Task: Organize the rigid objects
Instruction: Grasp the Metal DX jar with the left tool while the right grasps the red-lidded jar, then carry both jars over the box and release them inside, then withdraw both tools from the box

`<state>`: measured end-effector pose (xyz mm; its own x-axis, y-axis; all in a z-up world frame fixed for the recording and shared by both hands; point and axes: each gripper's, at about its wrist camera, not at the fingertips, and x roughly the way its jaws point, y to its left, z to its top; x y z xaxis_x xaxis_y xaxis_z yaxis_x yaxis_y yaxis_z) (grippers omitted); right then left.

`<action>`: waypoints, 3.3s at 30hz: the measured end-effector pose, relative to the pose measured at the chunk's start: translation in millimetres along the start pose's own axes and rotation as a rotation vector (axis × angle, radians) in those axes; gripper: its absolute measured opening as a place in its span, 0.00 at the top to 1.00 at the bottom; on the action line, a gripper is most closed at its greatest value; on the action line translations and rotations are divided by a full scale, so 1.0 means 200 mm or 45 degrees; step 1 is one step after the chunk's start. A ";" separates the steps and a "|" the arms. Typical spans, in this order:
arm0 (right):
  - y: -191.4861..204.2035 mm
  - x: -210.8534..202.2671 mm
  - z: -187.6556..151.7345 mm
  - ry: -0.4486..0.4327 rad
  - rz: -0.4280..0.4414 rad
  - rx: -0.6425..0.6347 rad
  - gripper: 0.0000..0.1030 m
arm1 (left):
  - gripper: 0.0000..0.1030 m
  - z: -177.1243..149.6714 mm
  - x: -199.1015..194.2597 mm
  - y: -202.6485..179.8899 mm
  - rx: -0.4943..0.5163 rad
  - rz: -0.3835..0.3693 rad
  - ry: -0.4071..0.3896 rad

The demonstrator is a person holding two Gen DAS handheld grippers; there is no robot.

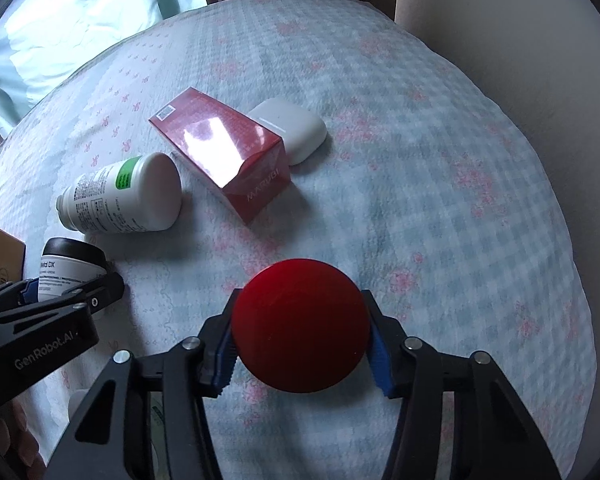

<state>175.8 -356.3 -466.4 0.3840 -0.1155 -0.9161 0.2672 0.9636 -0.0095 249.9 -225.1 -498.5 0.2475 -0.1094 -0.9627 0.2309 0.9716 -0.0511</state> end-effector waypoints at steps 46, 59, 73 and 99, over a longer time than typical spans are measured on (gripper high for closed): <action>1.64 -1.11 0.12 -0.063 0.279 -0.270 0.51 | 0.48 -0.14 -1.35 1.77 -0.090 0.015 -0.223; 2.04 -0.62 -0.18 0.111 0.301 -0.412 0.51 | 0.48 -0.16 -0.72 2.05 -0.079 -0.014 -0.041; 2.13 -0.48 -0.29 0.118 0.358 -0.569 0.51 | 0.48 -0.11 -0.57 1.96 0.107 0.020 0.042; 2.11 -0.65 -0.32 0.103 0.396 -0.622 0.00 | 0.00 -0.18 -0.82 2.05 0.070 -0.014 0.013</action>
<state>182.5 80.1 -376.5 0.3049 0.1912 -0.9330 -0.2932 0.9509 0.0990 270.2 199.7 -370.2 0.2348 -0.1179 -0.9649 0.2849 0.9574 -0.0477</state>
